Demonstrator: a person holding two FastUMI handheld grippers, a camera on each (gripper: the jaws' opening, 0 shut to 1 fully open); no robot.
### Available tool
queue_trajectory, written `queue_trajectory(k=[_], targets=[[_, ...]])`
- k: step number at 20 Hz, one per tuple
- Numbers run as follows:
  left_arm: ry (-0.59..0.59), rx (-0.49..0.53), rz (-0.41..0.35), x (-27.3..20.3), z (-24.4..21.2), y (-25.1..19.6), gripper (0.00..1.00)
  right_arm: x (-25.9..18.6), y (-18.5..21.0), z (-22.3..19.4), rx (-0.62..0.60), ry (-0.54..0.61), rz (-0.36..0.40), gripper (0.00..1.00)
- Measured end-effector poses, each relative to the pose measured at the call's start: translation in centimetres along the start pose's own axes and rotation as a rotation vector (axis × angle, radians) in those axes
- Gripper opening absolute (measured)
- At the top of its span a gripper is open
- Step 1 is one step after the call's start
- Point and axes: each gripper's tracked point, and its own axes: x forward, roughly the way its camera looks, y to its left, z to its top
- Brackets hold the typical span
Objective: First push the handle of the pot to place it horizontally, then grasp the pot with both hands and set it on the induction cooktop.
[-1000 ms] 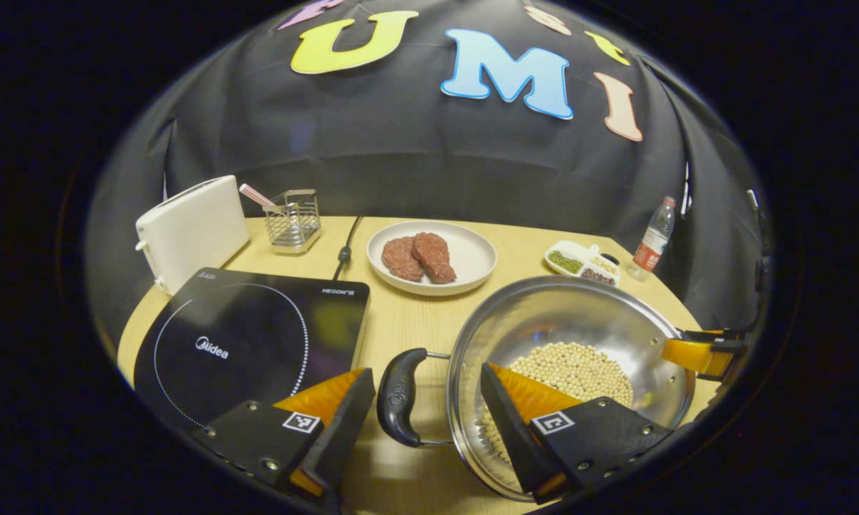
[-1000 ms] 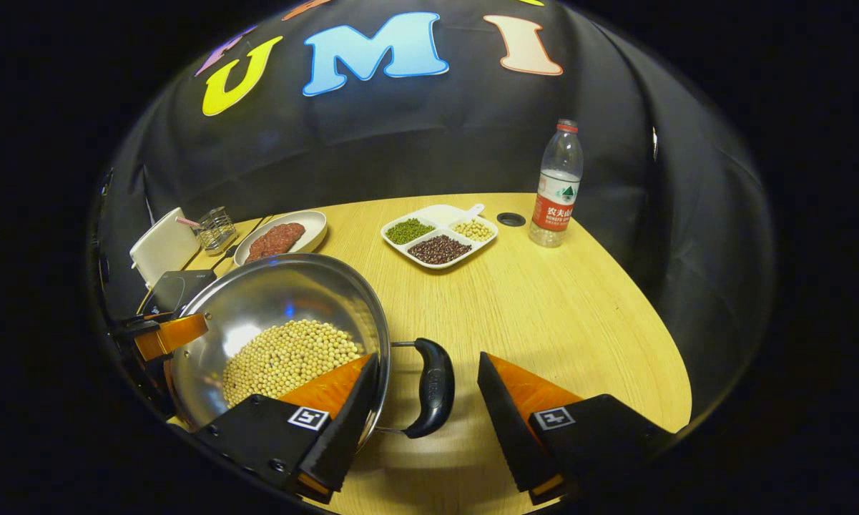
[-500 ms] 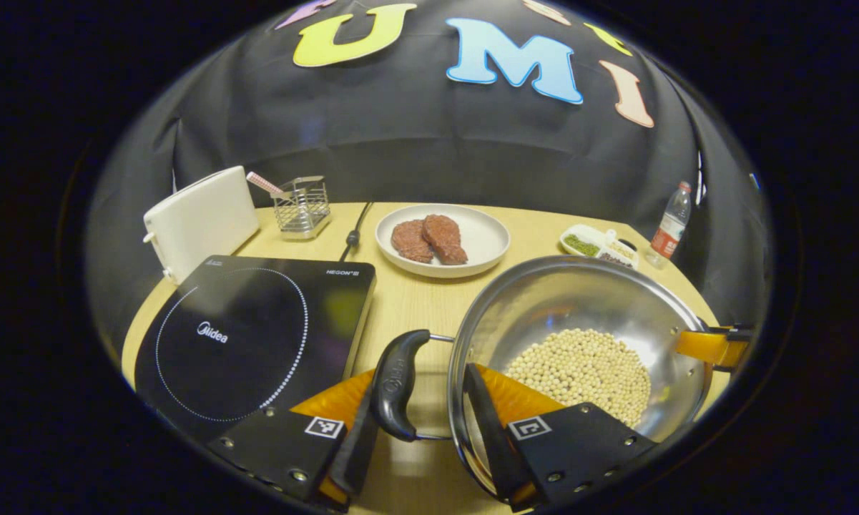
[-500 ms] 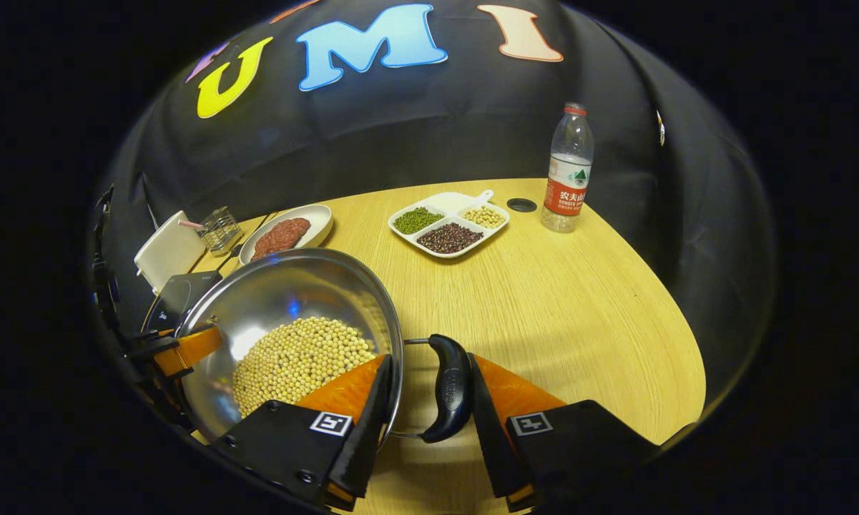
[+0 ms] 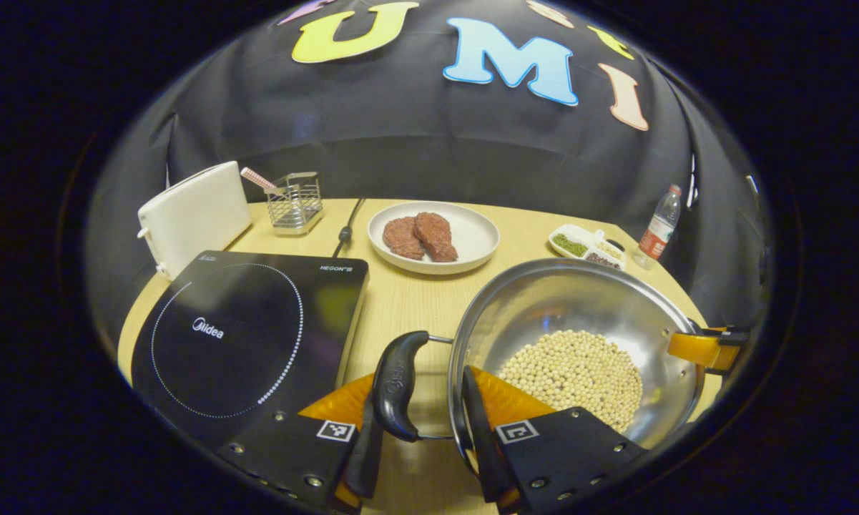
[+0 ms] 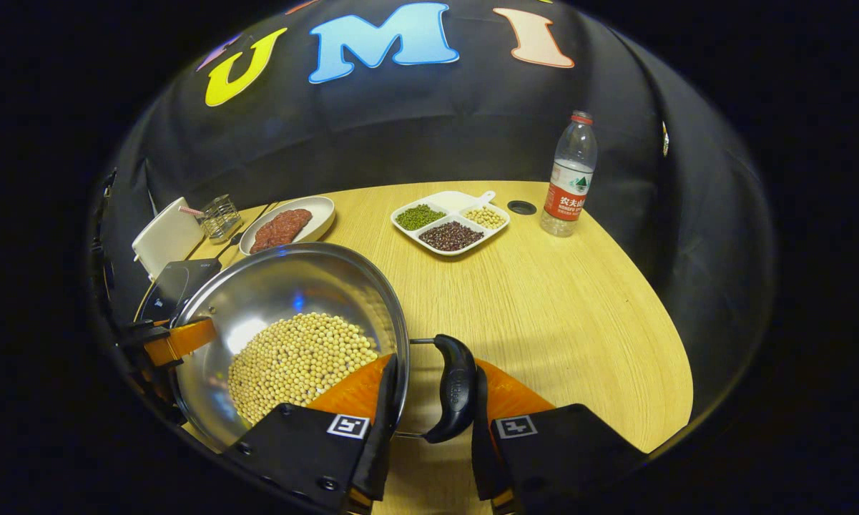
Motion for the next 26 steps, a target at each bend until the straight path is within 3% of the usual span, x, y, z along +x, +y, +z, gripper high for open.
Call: queue_trajectory(k=[2,5,6,12,23,24,25,26], targets=[[-0.021,0.013,-0.006,-0.9,1.1,0.0,0.56,-1.0,0.1,0.3,0.01,-0.006,-0.006,0.46],[-0.044,0.012,-0.017,-2.7,2.6,0.2,0.58,-2.4,0.9,1.3,0.03,-0.027,-0.011,0.49],[-0.05,0.015,-0.02,-3.0,3.0,0.5,0.53,-2.8,1.3,1.7,0.031,-0.035,-0.012,0.49],[-0.085,0.021,-0.026,-4.8,5.6,3.3,0.56,-4.6,4.6,3.1,0.046,-0.068,-0.01,0.46],[-0.107,0.011,-0.003,-7.1,7.1,12.0,0.59,-5.2,12.8,3.8,0.045,-0.084,0.019,0.49],[-0.106,0.008,0.0,-7.0,7.1,12.8,0.52,-5.2,13.6,3.9,0.044,-0.088,0.022,0.46],[-0.106,0.005,0.002,-7.0,7.2,13.6,0.52,-5.1,14.4,4.0,0.038,-0.089,0.024,0.46],[-0.105,0.004,0.004,-7.0,7.2,14.4,0.59,-5.1,15.1,4.2,0.035,-0.09,0.026,0.49]])
